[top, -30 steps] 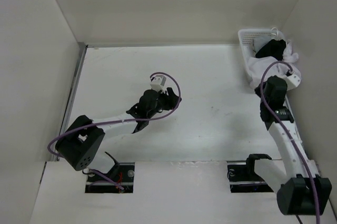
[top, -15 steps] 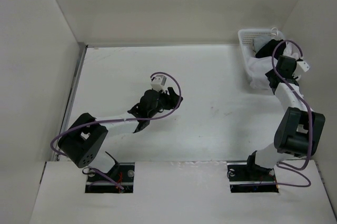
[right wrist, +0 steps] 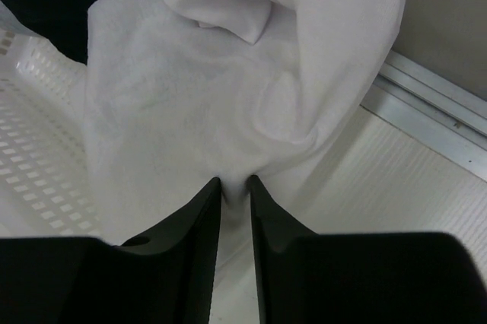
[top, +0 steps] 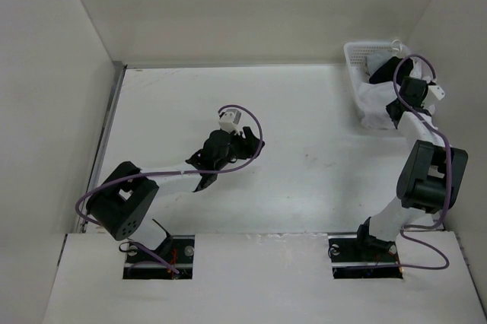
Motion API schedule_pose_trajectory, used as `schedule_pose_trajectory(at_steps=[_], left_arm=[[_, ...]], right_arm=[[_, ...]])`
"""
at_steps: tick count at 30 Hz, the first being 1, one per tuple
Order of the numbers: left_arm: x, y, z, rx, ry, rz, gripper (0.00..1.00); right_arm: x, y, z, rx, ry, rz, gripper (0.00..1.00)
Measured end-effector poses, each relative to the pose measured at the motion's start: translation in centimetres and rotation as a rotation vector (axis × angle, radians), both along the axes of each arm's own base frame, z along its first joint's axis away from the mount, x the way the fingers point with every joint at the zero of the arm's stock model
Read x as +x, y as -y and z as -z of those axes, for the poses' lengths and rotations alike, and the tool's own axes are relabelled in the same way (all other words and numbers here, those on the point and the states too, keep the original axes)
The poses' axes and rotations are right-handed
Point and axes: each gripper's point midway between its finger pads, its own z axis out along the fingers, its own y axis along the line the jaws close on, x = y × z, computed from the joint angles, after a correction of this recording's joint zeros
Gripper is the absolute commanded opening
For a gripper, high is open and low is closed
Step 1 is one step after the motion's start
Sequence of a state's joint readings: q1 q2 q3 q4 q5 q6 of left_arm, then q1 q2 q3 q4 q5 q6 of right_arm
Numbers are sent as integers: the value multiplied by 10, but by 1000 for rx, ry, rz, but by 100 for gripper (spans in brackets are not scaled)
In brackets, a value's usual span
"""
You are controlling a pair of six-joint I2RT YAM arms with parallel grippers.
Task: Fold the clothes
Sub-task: Grab the tank top from the pile
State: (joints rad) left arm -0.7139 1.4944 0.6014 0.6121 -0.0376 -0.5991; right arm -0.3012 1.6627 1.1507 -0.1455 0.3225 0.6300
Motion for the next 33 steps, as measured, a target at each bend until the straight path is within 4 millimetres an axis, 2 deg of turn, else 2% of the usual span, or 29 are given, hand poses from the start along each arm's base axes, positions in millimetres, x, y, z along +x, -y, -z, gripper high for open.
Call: schedule_pose_trajectory(at_steps=[5,9,11,14,17,20,23,25,28,31,33], left_arm=[[0,1,-1,-5,3,1,54],[0,1,-1,-7,2,1,54],[0,1,-1,-8,1,1,54],[0,1,-1,-11,-1,0,54],[0,1,-2,-14,-1,1,54],[2,0,-3,-21,1,-5,54],[4,-3,-4,-33,2,-14,54],[7,-8,-2,-38,-6,-31,54],[12,-23,2,-48,-27,-71,54],[19,-47,-1,-75,-36,-136,54],[24,-67,-12,-107,-24,-191,54]], right_arm=[[-1,4,-2,-6,-1,9,5],[-1,4,-6,-7,11,16,1],[-2,2,-14,-4,42,16,1],[-12,-3,-41,-14,114,15,1],[-23,-15,-98,-49,250,-1,1],[-36,-44,-168,-88,428,-61,1],[-54,-84,-223,-98,575,-155,1],[-66,-114,-250,-88,650,-235,1],[-79,-169,-289,-46,741,-404,2],[-93,-230,-327,6,826,-599,3],[-108,-267,-346,41,871,-724,3]])
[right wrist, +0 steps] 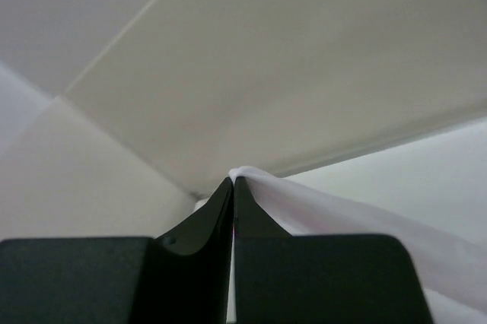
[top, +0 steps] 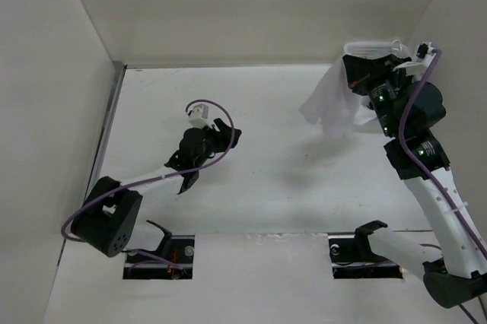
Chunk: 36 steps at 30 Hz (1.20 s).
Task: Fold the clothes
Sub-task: Grab the tank top from the pile, then move the tank top to the center of the board
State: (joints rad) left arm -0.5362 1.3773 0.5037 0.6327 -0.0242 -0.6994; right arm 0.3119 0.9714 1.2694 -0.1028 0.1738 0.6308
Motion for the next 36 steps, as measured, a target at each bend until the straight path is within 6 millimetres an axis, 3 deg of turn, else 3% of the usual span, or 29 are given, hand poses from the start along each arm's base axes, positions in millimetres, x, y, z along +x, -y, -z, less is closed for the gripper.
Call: schedule_pose_trajectory(at_steps=[2,4,6,7,9,12,13,14,15,16,18,23,25,29,36], left_arm=[[4,-18,-15,-37,25,-50,55],[9,-35,-29,-73,51,-103,56],[12,-50,-36,-100,63,-144,56],[14,-56,-36,-109,61,-163,56],[15,-67,-29,-118,38,-195,56],[11,-80,-6,-107,-27,-230,56],[9,-83,3,-98,-53,-237,56],[6,-85,11,-89,-77,-241,55],[3,-86,21,-77,-104,-244,55],[0,-87,28,-67,-127,-246,54],[-5,-89,43,-46,-171,-252,53],[-10,-98,64,5,-233,-298,53],[-9,-102,74,29,-261,-322,52],[5,-108,88,76,-305,-373,50],[55,-116,85,127,-284,-472,44]], right_arm=[[-12,-26,-9,-3,27,-93,4],[-14,-46,-3,-6,24,-153,4],[-8,-63,22,-7,-7,-192,6],[-3,-72,44,-6,-39,-210,7],[10,-96,114,-20,-161,-250,18],[13,-138,261,-120,-467,-326,48],[5,-144,313,-168,-583,-342,55],[-7,-144,353,-212,-675,-351,59],[-22,-140,385,-253,-756,-355,61],[-33,-134,403,-279,-803,-354,61],[-43,-124,412,-290,-823,-337,56],[-39,-131,376,-230,-708,-338,38],[-45,-137,373,-223,-699,-352,39],[-67,-139,395,-241,-766,-368,48],[-92,-132,437,-287,-911,-354,42]])
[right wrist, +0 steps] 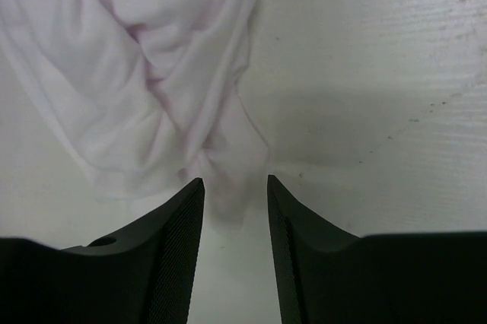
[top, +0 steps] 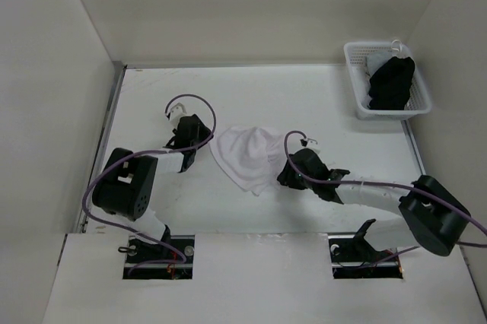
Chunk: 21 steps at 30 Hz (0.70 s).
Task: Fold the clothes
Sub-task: Move the tank top to the center of the board, then flatten the tank top out
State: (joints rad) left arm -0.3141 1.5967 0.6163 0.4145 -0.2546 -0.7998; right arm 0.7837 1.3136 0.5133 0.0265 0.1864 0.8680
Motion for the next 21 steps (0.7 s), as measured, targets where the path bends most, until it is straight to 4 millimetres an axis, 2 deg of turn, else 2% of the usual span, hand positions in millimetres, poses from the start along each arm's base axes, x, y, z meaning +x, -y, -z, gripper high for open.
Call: schedule_pose_trajectory(at_steps=[2,4,5,7,9,12,13,15,17,19,21], left_arm=[[12,-1,5,16,-9,-4,43],[18,-1,12,30,-23,-2,43],[17,-2,14,35,-26,-2,43],[18,-3,12,39,-22,-1,43],[15,-6,14,42,-24,-3,44],[4,-15,14,43,-27,-17,44],[0,-19,14,44,-30,-22,45],[-6,-22,12,44,-29,-26,45],[-11,-23,9,44,-24,-23,46],[-14,-21,6,43,-20,-12,46],[-15,-19,5,39,-18,-2,46]], right_arm=[[-3,1,13,-22,-32,3,38],[1,-5,14,-9,-30,3,24],[3,-8,15,-1,-29,1,14],[10,-13,18,9,-30,3,5],[20,-12,18,15,-26,18,2],[59,18,12,-11,1,118,2],[79,32,5,-21,19,167,6],[119,53,-15,-28,78,249,27],[155,65,-41,-30,149,296,47],[177,66,-65,-30,218,305,52],[181,65,-75,-35,256,299,51]])
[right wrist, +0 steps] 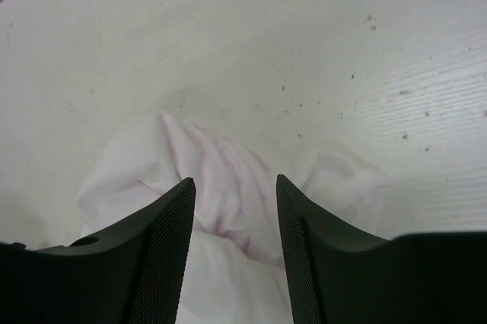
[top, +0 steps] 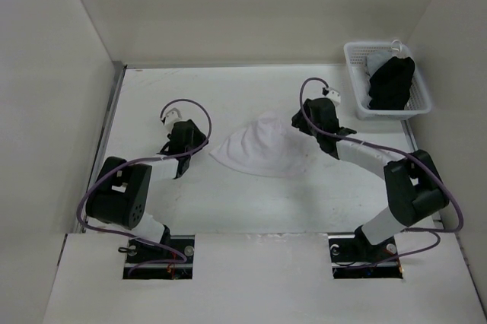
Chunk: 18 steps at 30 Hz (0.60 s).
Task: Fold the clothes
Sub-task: Flatten the tank top out
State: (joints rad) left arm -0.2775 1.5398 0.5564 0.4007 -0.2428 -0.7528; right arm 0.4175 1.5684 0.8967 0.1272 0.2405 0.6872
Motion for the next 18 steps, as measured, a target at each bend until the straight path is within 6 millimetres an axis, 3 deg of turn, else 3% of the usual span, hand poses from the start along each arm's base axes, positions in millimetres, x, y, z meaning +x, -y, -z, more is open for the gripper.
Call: schedule_pose_trajectory(at_steps=[3,10,18], left_arm=[[-2,5,1,-7,-7,25,41],[-16,28,10,-25,-36,125,38],[-36,36,13,-36,-38,187,37]], right_arm=[[-19,2,10,-26,-7,-11,45],[-93,10,52,-75,-84,-74,45],[-123,10,68,-65,-109,-98,49]])
